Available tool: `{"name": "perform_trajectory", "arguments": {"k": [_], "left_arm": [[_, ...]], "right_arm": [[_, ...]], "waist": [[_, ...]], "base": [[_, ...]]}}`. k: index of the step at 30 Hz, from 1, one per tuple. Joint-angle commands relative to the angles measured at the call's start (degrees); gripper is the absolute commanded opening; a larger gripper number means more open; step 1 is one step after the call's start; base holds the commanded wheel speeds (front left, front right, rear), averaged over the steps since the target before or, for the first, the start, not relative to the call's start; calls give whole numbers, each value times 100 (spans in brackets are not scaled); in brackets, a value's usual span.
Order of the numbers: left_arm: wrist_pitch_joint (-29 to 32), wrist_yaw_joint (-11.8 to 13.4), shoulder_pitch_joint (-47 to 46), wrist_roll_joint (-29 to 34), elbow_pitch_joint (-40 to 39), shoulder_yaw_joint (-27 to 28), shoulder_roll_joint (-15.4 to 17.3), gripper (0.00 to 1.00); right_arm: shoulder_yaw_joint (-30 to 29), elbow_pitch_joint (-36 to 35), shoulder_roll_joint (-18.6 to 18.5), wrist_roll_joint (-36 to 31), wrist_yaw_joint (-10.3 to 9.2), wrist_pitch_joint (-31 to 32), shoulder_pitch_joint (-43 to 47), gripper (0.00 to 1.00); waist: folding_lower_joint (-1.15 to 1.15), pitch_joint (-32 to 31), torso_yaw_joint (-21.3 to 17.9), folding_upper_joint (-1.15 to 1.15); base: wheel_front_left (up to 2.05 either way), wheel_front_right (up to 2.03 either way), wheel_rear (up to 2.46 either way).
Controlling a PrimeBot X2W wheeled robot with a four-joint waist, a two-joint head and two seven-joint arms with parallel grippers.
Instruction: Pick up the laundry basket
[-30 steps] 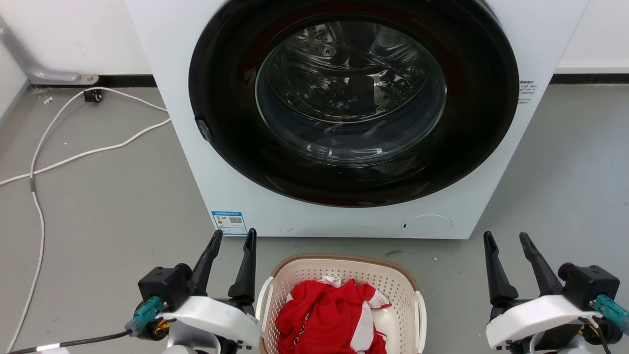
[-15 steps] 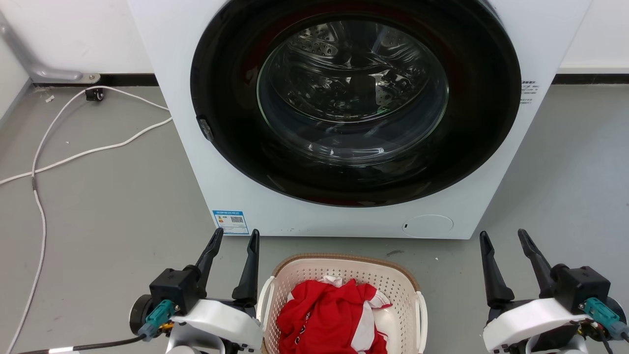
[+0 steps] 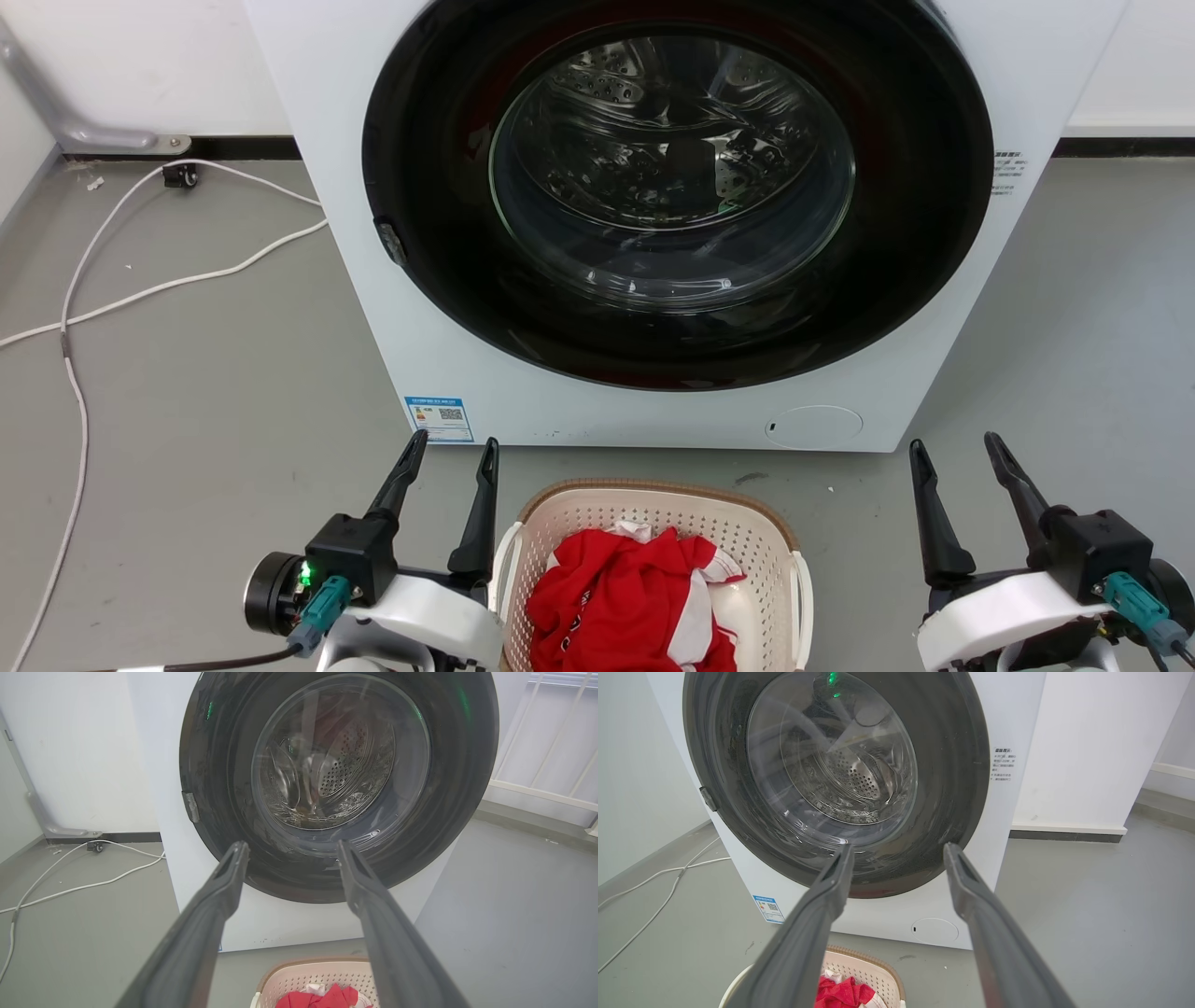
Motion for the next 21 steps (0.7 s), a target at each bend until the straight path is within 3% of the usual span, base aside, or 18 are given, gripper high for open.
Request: {"name": "perform_trajectory", "arguments": {"k": [1, 21], "left_arm": [[-53, 8, 18, 102, -7, -18, 0, 100], [-189, -18, 49, 489, 105, 16, -42, 100]], "right_arm": [[3, -47, 12, -99, -2, -34, 62, 100], [-43, 65, 15, -169, -2, -96, 79, 100]], "waist": [[0, -1, 1, 0], [0, -4, 18, 0]], "base": [[0, 0, 0], [0, 0, 0]]}}
